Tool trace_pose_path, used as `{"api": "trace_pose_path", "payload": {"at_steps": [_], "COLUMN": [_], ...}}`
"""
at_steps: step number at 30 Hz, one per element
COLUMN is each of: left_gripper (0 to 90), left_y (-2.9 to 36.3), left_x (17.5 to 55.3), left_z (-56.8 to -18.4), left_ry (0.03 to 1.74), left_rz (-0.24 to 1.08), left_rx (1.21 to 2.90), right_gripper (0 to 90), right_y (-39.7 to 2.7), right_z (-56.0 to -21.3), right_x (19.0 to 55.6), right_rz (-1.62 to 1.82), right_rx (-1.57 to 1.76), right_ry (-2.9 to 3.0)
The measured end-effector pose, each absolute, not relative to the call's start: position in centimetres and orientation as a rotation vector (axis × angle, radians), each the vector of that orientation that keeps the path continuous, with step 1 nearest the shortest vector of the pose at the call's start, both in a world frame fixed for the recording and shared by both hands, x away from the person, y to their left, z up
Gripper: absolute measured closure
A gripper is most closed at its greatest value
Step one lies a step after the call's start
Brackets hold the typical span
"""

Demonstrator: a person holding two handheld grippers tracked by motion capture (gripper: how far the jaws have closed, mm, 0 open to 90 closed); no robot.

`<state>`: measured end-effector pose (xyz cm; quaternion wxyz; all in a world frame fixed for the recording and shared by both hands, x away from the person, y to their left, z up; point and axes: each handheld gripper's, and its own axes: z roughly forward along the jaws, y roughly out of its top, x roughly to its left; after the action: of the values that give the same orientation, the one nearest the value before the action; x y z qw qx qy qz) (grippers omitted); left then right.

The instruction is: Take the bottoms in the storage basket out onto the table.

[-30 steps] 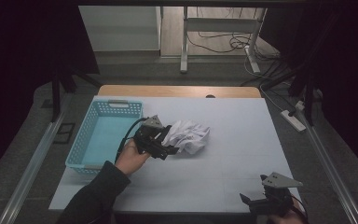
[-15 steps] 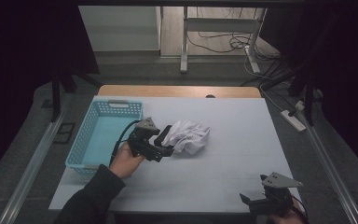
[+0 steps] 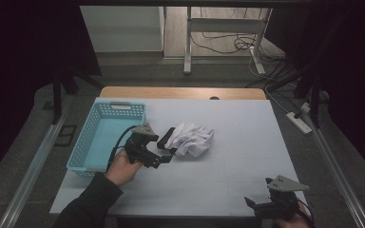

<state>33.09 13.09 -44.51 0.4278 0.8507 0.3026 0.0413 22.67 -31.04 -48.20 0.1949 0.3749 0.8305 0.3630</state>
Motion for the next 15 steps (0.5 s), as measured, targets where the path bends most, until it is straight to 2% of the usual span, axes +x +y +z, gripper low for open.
{"api": "trace_pose_path", "payload": {"at_steps": [15], "left_gripper": [0.0], "left_y": [14.4], "left_x": [31.1], "left_z": [-44.7], "left_ry": [0.737], "left_rz": [0.155], "left_rx": [2.105], "right_gripper": [0.0], "right_y": [-31.0], "right_z": [-48.2], "right_x": [22.7], "right_rz": [1.015], "right_rx": [1.049], "right_ry": [2.330]}}
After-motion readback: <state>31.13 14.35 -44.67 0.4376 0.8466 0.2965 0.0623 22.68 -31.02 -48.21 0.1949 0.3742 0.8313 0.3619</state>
